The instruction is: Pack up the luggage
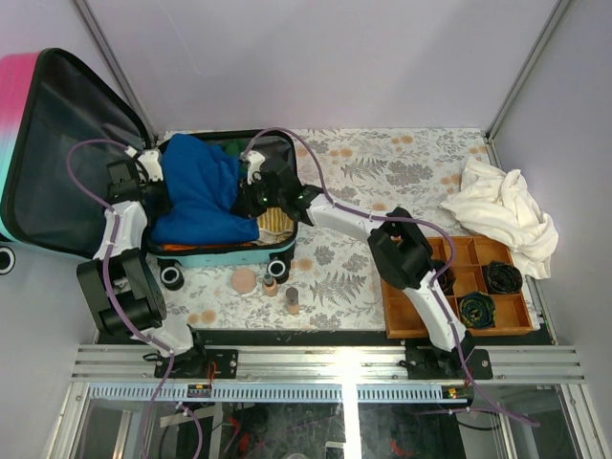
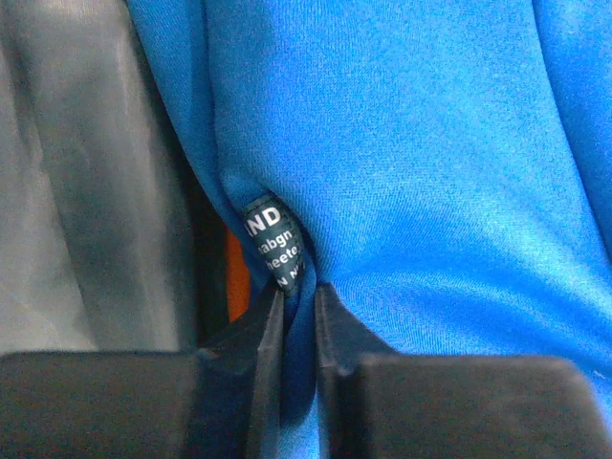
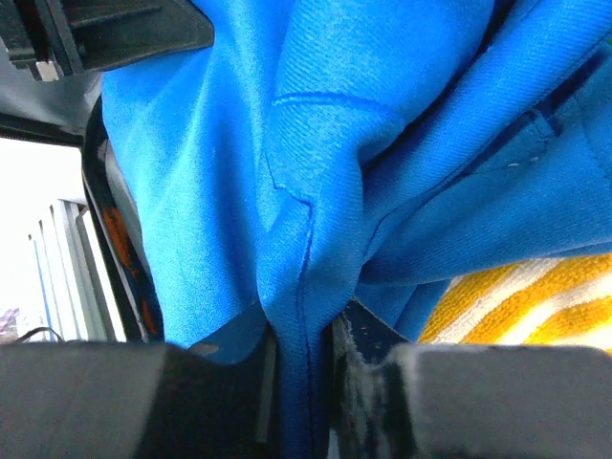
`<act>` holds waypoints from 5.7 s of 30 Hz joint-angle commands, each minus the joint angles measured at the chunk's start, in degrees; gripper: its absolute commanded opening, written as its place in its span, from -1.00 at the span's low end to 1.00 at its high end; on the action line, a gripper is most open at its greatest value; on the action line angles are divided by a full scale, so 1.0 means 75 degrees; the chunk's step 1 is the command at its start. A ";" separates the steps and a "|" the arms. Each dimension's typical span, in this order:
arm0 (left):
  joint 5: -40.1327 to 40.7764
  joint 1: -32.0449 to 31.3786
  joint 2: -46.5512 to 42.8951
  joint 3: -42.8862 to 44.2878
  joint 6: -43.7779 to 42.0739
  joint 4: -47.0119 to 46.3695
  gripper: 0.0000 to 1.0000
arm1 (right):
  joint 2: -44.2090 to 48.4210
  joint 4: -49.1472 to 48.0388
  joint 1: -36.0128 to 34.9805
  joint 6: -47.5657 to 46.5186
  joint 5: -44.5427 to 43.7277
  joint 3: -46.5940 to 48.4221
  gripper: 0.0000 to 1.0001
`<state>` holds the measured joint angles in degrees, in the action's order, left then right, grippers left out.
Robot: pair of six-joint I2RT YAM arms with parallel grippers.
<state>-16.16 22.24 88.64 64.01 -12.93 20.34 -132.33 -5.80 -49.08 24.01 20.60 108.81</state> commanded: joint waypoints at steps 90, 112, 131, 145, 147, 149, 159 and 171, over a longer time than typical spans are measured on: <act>-0.3275 -0.7829 -0.3487 -0.1656 -0.3825 0.2685 0.86 | 0.9799 0.3616 0.7233 -0.1620 0.4782 -0.6649 0.99; -0.3005 -0.8472 -0.3178 -0.3291 -0.3386 0.0050 0.25 | 0.9883 0.3130 0.7774 -0.1074 0.5070 -0.6959 0.99; -0.3125 -0.8659 -0.2932 -0.0633 -0.3248 0.2456 -0.74 | 0.9799 0.2991 0.7774 -0.1000 0.5045 -0.6981 0.99; 0.0677 -0.7452 -0.1330 0.2990 -0.4151 0.2195 -0.79 | 0.9880 0.2914 0.7774 -0.0919 0.5105 -0.7025 0.98; 0.0998 -0.6999 -0.1010 0.3186 -0.4210 0.1627 -0.79 | 0.9912 0.2870 0.7774 -0.0883 0.5116 -0.7059 0.98; 0.1327 -0.6667 -0.0699 0.3210 -0.4309 0.0977 -0.79 | 0.9942 0.2838 0.7774 -0.0860 0.5126 -0.7090 0.99; 0.2304 -0.5808 0.1978 0.4793 -0.5250 -0.0115 -0.80 | 0.9898 0.2721 0.7774 -0.0775 0.5157 -0.7158 0.99; 0.2651 -0.5277 0.4349 0.6496 -0.5215 0.0363 -0.80 | 0.9829 0.2495 0.7774 -0.0689 0.5156 -0.7269 0.99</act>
<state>0.67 -17.82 119.00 110.50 -50.19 25.30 -59.09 15.97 9.06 18.02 57.30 54.39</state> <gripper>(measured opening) 0.331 0.993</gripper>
